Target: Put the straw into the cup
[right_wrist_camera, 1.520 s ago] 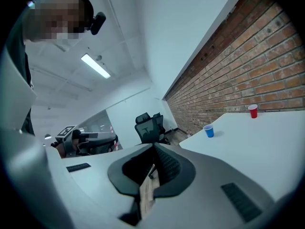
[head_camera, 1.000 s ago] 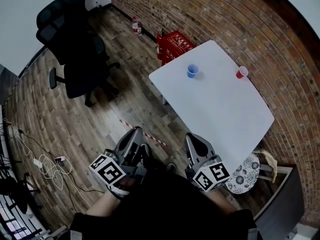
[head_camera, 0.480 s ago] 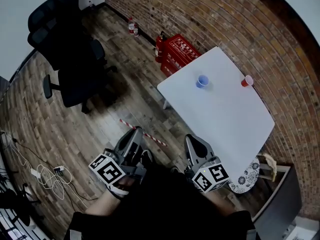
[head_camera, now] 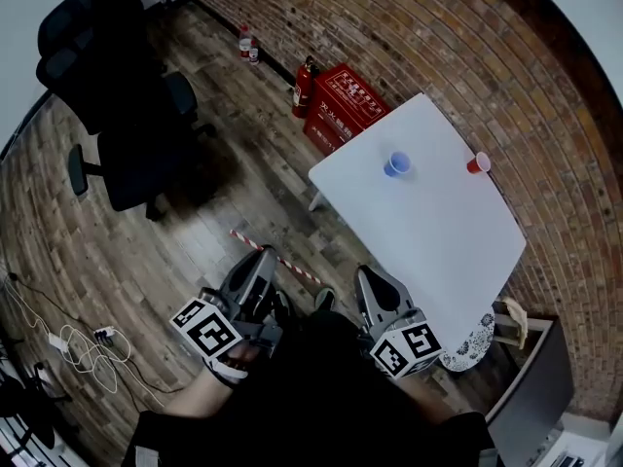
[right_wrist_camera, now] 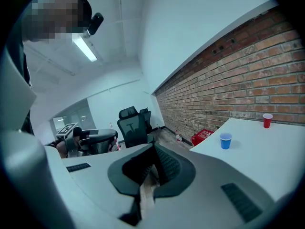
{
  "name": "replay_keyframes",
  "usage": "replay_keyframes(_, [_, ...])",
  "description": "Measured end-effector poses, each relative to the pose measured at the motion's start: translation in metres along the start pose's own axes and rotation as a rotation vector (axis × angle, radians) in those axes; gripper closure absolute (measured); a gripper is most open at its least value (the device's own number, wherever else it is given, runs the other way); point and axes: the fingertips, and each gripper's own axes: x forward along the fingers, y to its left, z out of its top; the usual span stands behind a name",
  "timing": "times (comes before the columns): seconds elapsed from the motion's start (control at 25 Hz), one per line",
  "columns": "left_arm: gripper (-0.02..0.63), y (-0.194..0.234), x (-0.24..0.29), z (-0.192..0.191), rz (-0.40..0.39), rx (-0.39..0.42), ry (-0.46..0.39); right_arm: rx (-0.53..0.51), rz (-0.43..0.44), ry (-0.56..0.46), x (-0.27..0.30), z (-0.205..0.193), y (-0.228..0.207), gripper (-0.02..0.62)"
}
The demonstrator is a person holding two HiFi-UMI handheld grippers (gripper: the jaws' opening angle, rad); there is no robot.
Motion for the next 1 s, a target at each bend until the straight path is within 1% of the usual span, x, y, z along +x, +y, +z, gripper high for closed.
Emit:
replay_keyframes(0.12, [0.577,0.008,0.001,0.003,0.013,-0.018,-0.003,-0.005,0.013,0.016,0.01,-0.001,0.003,0.572])
replay_keyframes(0.24, [0.577,0.016,0.003,0.008,0.028,-0.022,-0.004,0.013,0.022,0.016,0.023,0.001,0.0,0.572])
replay_keyframes(0.36, [0.577,0.02,0.01,0.02,0.042,-0.005,-0.016,0.024,0.049,0.004,0.04,0.006,-0.004,0.572])
replay_keyframes(0.56, [0.577,0.02,0.027,0.046,0.052,0.043,-0.049,0.002,0.097,-0.012,0.067,0.026,-0.006,0.572])
replay_keyframes(0.64, [0.577,0.021,0.039,0.05,0.054,0.049,-0.053,0.006,0.1,-0.029,0.075,0.036,-0.016,0.572])
replay_keyframes(0.76, [0.577,0.022,0.063,0.053,0.052,0.052,-0.046,0.039,0.092,-0.045,0.088,0.049,-0.04,0.572])
replay_keyframes(1.0, [0.577,0.029,0.116,0.069,0.064,0.066,-0.046,0.037,0.12,-0.023,0.123,0.073,-0.071,0.572])
